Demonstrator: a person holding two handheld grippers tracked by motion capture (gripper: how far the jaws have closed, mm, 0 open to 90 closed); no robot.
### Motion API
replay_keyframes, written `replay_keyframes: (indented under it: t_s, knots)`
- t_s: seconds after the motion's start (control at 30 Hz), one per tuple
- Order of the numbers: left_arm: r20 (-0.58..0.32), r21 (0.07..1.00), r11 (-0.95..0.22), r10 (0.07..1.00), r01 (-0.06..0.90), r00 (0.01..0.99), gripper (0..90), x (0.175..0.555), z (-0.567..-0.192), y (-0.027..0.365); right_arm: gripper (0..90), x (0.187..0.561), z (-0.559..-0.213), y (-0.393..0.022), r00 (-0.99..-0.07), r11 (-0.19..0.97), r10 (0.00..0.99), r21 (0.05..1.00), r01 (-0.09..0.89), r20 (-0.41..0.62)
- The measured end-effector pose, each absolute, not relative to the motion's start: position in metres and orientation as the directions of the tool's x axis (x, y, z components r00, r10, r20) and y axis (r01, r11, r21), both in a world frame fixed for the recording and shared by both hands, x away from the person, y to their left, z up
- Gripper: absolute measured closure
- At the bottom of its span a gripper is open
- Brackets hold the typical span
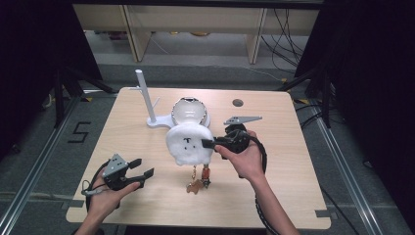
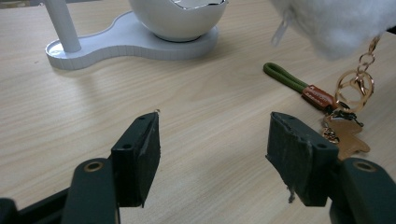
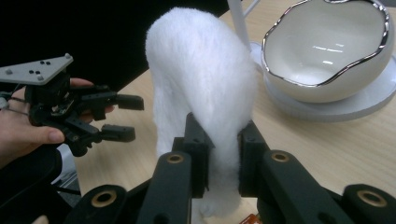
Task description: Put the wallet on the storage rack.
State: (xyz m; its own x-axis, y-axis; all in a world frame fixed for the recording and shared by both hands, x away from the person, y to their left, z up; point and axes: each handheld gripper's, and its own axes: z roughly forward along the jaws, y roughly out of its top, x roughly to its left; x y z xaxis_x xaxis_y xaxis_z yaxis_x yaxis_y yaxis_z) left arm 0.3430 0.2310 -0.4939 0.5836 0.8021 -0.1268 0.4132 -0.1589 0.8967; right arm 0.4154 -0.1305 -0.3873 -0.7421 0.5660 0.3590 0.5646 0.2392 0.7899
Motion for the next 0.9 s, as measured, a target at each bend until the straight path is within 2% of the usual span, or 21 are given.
replay_keyframes:
  t_s: [0.2,0.27,0.3,0.33,0.4,0.53,0.9]
  knots:
    - [-0.137,0.896,-0.151,0.801,0.419,0.582,34.3,0.344,-0.502,0.228,79.2,0.420,-0.381,-0.132,-0.721,0.218,0.588,0.787,0.577,0.366]
    - [-0.130,0.894,-0.157,0.806,0.420,0.577,34.3,0.344,-0.503,0.228,79.2,0.424,-0.381,-0.133,-0.738,0.224,0.580,0.803,0.553,0.346]
    - [-0.127,0.895,-0.156,0.807,0.417,0.576,34.3,0.344,-0.503,0.228,79.2,0.423,-0.379,-0.133,-0.713,0.206,0.592,0.785,0.584,0.375]
    - [-0.126,0.898,-0.155,0.806,0.412,0.578,34.2,0.344,-0.503,0.228,79.1,0.427,-0.378,-0.134,-0.735,0.214,0.587,0.809,0.547,0.341]
    - [-0.128,0.898,-0.154,0.804,0.411,0.580,34.3,0.344,-0.503,0.229,79.1,0.427,-0.378,-0.134,-0.721,0.204,0.597,0.802,0.562,0.353]
    - [-0.131,0.901,-0.144,0.808,0.408,0.574,34.3,0.344,-0.504,0.229,79.1,0.433,-0.375,-0.135,-0.736,0.208,0.601,0.829,0.520,0.311]
    - [-0.137,0.897,-0.143,0.809,0.417,0.572,34.3,0.345,-0.506,0.231,79.1,0.445,-0.361,-0.137,-0.725,0.164,0.617,0.851,0.499,0.306]
